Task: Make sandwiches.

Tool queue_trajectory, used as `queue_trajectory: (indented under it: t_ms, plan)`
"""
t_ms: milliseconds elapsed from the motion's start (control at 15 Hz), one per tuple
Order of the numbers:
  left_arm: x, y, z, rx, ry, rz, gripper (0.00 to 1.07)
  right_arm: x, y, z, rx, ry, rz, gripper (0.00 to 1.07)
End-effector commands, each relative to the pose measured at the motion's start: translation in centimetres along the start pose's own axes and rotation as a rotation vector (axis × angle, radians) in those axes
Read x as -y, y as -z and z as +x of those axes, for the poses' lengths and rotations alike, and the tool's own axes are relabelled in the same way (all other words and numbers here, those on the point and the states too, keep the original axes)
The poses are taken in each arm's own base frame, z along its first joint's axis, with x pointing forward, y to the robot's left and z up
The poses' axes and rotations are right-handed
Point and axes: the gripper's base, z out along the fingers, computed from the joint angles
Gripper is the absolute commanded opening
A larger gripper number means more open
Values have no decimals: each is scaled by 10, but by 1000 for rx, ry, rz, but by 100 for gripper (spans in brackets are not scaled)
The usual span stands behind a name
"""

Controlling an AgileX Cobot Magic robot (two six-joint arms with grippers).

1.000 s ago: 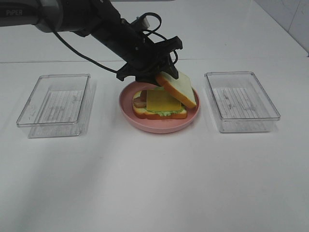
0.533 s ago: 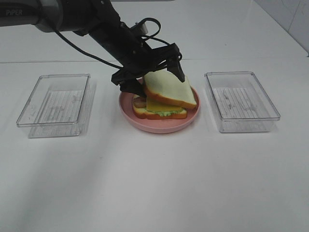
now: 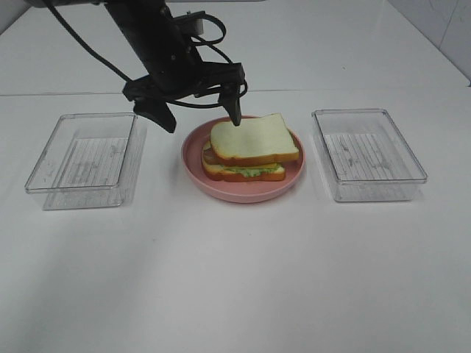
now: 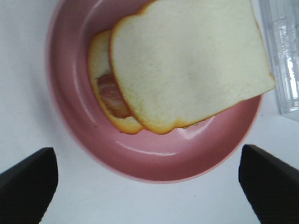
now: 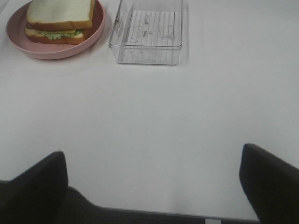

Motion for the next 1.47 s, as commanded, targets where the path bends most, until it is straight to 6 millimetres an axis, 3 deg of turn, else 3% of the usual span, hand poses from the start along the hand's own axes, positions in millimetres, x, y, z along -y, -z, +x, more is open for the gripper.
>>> queue_trajectory:
  t_ms: [67, 133, 267, 400, 467, 600, 667, 733, 867, 1067, 1133, 1267, 1333, 1400, 1467]
  plan:
    - [-12, 46, 3, 1, -15, -154, 100, 0, 3, 2, 34, 9, 6, 96]
    - [-17, 54, 4, -4, -17, -189, 100, 0, 3, 2, 34, 9, 6, 96]
    - [-46, 82, 3, -20, 2, -297, 100, 0, 3, 2, 34, 9, 6, 96]
    - [-102, 121, -1, -3, 76, -344, 100, 0, 3, 2, 34, 9, 6, 96]
    - [-116, 129, -2, 7, 94, -350, 100, 0, 3, 2, 34, 9, 6, 96]
    - [-165, 155, -1, 37, 157, -384, 100, 0, 3, 2, 34, 9, 6, 96]
    - [-202, 168, 4, 47, 234, -406, 100, 0, 3, 2, 34, 9, 6, 96]
    - [-216, 173, 7, 41, 246, -404, 100, 0, 3, 2, 34, 9, 6, 96]
    - [-218, 182, 16, 38, 229, -380, 100, 0, 3, 2, 34, 9, 6, 96]
    - [-200, 198, 52, 59, 176, -350, 100, 0, 3, 2, 34, 9, 6, 96]
    - [-192, 208, 76, 100, 165, -345, 100, 0, 3, 2, 34, 9, 6, 96]
    - [-167, 238, 149, 216, 146, -352, 100, 0, 3, 2, 34, 9, 5, 96]
    - [-164, 238, 164, 226, 144, -352, 100, 0, 3, 2, 34, 9, 5, 96]
    - [-154, 249, 196, 282, 135, -357, 100, 0, 3, 2, 34, 9, 5, 96]
    - [-143, 256, 240, 339, 126, -362, 100, 0, 3, 2, 34, 9, 5, 96]
